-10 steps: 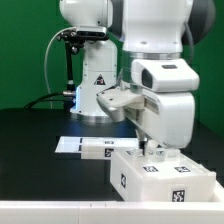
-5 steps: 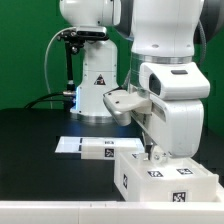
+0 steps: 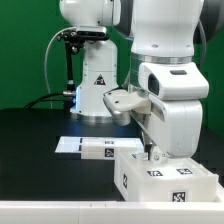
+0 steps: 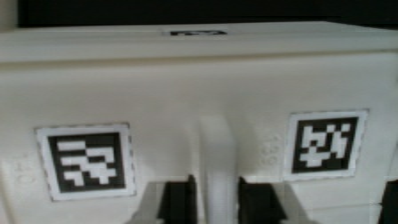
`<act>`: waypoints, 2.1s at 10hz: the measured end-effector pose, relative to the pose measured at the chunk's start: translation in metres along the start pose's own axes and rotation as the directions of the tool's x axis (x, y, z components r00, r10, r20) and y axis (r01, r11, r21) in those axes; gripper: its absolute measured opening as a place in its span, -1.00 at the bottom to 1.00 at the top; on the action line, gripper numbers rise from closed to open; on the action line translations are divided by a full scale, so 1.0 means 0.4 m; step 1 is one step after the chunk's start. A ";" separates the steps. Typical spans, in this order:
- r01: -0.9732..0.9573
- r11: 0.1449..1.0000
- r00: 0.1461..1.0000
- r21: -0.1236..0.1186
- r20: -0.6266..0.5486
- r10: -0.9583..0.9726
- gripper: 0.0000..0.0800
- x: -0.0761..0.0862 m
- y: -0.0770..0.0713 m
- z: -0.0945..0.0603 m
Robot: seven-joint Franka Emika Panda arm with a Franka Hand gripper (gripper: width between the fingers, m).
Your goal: Assemble cabinet
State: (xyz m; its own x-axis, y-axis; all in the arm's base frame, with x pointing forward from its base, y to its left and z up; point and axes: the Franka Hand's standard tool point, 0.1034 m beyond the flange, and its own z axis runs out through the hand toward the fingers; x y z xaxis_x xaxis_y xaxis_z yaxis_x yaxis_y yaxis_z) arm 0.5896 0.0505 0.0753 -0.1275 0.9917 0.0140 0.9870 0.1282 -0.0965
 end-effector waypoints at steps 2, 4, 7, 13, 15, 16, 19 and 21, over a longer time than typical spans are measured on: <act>-0.047 0.998 0.999 -0.031 0.012 0.048 0.17 -0.008 -0.001 -0.077; -0.097 0.995 0.995 -0.029 0.014 0.098 0.51 -0.017 -0.016 -0.082; -0.098 0.995 0.995 -0.028 0.014 0.099 0.97 -0.018 -0.016 -0.079; -0.143 0.989 0.990 -0.035 0.011 0.144 0.99 -0.030 -0.029 -0.078; -0.310 0.948 0.950 -0.069 -0.004 0.311 0.99 -0.031 -0.055 -0.077; -0.384 0.919 0.923 -0.086 -0.017 0.384 0.99 -0.023 -0.062 -0.074; -0.494 0.867 0.870 -0.071 -0.021 0.493 0.99 -0.023 -0.066 -0.069; -0.592 0.803 0.806 -0.069 -0.032 0.591 0.99 -0.024 -0.068 -0.067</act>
Offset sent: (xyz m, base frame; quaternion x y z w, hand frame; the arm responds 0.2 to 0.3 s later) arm 0.0000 0.0000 0.0000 0.0000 0.0000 0.0000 1.0000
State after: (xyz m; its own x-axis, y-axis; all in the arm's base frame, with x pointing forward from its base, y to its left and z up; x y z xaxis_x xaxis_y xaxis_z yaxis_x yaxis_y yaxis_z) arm 0.5666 0.0376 0.1045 0.4837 0.8751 -0.0139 0.8750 -0.4839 -0.0169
